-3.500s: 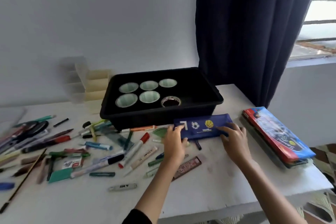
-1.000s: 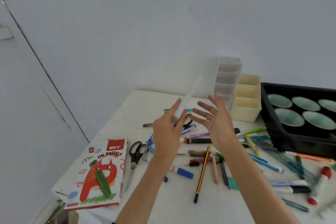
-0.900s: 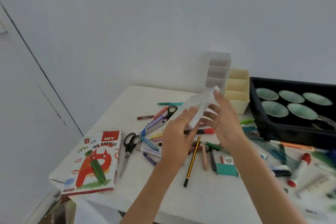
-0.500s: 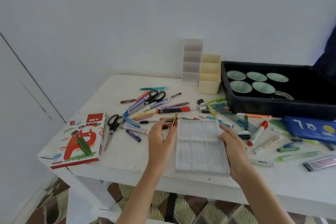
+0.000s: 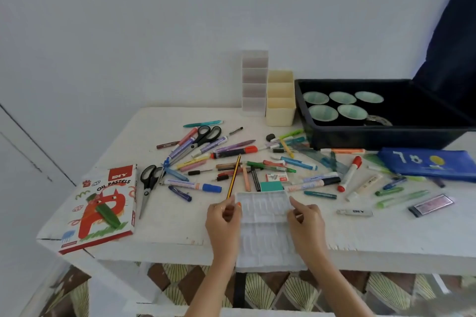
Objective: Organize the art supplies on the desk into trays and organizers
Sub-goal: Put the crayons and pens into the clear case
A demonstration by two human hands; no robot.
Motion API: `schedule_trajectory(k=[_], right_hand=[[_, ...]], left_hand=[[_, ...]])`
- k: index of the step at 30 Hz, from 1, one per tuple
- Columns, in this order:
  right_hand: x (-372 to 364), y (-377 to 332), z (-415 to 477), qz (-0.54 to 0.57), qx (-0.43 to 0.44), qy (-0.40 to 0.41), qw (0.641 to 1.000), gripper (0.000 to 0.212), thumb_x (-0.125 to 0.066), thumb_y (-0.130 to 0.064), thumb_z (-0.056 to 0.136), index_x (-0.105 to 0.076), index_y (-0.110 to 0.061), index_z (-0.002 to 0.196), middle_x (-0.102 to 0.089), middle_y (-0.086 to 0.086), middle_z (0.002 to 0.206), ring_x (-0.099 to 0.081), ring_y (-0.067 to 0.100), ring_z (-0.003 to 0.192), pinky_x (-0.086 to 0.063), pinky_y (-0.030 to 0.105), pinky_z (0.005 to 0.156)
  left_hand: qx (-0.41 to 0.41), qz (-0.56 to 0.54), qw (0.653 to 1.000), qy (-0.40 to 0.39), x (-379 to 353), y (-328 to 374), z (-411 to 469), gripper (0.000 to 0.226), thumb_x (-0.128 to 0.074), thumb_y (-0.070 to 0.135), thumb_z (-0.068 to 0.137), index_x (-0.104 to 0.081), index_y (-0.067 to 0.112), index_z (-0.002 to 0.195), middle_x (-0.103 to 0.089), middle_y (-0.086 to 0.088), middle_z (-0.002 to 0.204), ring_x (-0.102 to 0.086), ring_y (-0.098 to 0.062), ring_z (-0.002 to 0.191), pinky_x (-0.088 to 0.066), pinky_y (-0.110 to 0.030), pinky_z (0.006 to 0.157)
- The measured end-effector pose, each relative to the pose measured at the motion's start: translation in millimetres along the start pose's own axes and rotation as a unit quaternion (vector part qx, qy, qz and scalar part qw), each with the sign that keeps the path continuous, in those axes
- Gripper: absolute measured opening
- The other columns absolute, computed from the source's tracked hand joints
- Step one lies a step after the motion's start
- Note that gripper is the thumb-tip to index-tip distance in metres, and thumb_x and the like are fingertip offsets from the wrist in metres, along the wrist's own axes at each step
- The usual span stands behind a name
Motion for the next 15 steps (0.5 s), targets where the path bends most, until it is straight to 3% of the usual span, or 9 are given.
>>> schedule_trajectory(k=[3,5,8,12,15], right_hand=[[-3.9,-2.8,12.4,-0.002,-0.003,0.007,1.000,0.040,-0.049,-0.009,0.095,-0.046,-0.009,0.135,-0.044,0.006,0.108,-0.045,0.003,0.072,-0.038,0.002,0.060],[-6.4,-2.7,18.9,-0.016,0.002,0.010,1.000,0.040,-0.049,-0.009,0.095,-0.047,-0.009,0.135,-0.048,0.011,0.117,-0.047,0.003,0.068,-0.037,0.009,0.060],[-11.4,-3.6,27.1,-0.053,0.018,0.014,0.998,0.041,-0.047,-0.011,0.096,-0.045,-0.009,0.137,-0.046,0.010,0.121,-0.051,0.010,0.076,-0.040,0.017,0.074],[-15.5,-6.9,38.2,-0.101,0.024,0.011,0.995,0.043,-0.045,-0.013,0.097,-0.041,-0.011,0.140,-0.043,0.007,0.123,-0.054,0.018,0.094,-0.046,0.025,0.087],[-13.5,-6.3,43.2,-0.132,0.013,-0.004,0.991,0.043,-0.047,-0.016,0.096,-0.044,-0.013,0.139,-0.043,0.006,0.127,-0.056,0.017,0.094,-0.047,0.024,0.082]], left_hand=[[-0.035,0.011,0.999,-0.002,-4.7,4.2,10.7,0.026,-0.062,0.013,0.088,-0.064,0.009,0.113,-0.057,-0.001,0.096,-0.057,-0.008,0.084,-0.051,-0.018,0.077],[-0.059,0.032,0.998,-0.015,-9.6,5.2,17.3,0.029,-0.060,0.014,0.089,-0.062,0.006,0.117,-0.055,-0.003,0.096,-0.055,-0.008,0.082,-0.049,-0.014,0.077],[-0.081,0.063,0.994,-0.049,-16.3,7.3,27.3,0.036,-0.060,0.022,0.090,-0.058,0.005,0.122,-0.048,-0.001,0.097,-0.052,-0.011,0.081,-0.046,-0.015,0.074],[-0.103,0.086,0.986,-0.097,-21.4,9.3,37.8,0.034,-0.063,0.022,0.087,-0.056,0.015,0.120,-0.042,0.001,0.112,-0.052,-0.018,0.101,-0.045,-0.026,0.091],[-0.101,0.089,0.986,-0.100,-21.7,5.0,42.0,0.035,-0.067,0.023,0.084,-0.057,0.017,0.118,-0.043,0.001,0.112,-0.055,-0.016,0.094,-0.048,-0.021,0.083]])
Point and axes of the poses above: each hand's wrist, its own z-axis towards the middle knuckle, its own x-axis out of the back of the hand, y = z × x, the point moved 4 cm from there along z, towards the middle knuckle
